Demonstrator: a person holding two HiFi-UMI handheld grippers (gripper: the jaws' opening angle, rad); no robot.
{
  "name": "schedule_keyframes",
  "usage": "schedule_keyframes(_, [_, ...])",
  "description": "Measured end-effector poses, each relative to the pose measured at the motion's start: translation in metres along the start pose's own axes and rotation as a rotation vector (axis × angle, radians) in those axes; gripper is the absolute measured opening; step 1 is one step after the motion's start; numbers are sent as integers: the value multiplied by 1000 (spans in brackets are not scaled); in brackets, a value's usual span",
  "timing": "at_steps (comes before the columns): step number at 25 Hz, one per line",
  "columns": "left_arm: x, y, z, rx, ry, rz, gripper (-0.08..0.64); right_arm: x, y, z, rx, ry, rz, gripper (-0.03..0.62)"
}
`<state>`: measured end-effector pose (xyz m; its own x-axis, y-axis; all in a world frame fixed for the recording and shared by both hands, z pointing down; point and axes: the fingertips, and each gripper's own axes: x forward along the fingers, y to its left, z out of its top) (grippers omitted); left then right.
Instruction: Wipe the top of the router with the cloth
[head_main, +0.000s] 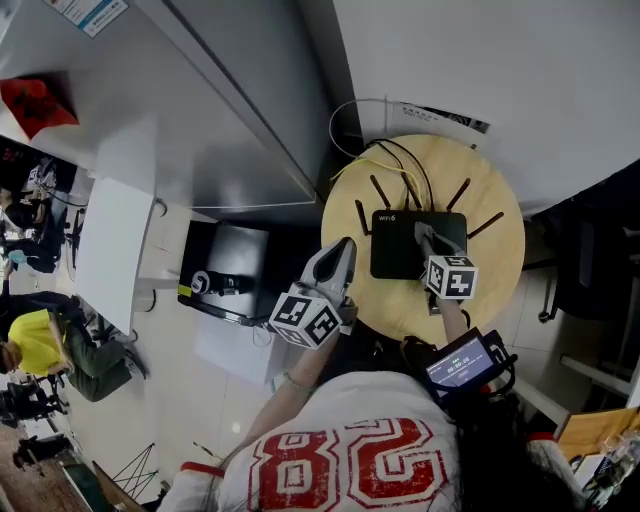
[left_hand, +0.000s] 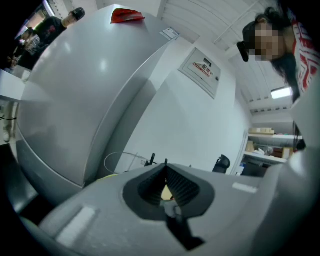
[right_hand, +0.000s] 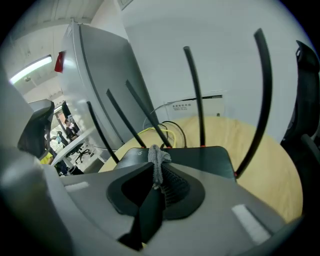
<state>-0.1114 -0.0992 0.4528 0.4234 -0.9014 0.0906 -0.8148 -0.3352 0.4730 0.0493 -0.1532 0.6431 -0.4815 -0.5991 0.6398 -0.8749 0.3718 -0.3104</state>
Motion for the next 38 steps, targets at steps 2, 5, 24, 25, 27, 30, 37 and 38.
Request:
schedule_keyframes(2, [4, -4, -2, -1, 7, -13, -5, -9, -20, 1, 23, -14, -39, 41])
schedule_keyframes(5, [9, -9, -5, -2, 12, -29, -5, -24, -53, 0, 58, -34, -104, 41])
schedule_keyframes(24, [-1, -4, -3, 0, -1, 1, -5, -13, 12, 4, 25, -35, 45, 41])
schedule_keyframes(25, [-4, -2, -2, 0, -5, 7, -5, -7, 28, 2, 8, -22, 80, 41])
schedule_keyframes(27, [-9, 3, 2, -1, -13, 20, -5, 3, 57, -3, -29, 6, 137, 41])
schedule_keyframes(30, [-17, 15, 7, -1, -25, 49, -5, 15, 92, -13, -82, 47, 199, 41])
schedule_keyframes(37, [-33, 33, 14, -8, -45, 97, -5, 30, 123, -24, -136, 92, 252, 41])
schedule_keyframes(38, [-33, 34, 13, -10, -44, 97, -5, 30, 122, -25, -134, 94, 248, 41])
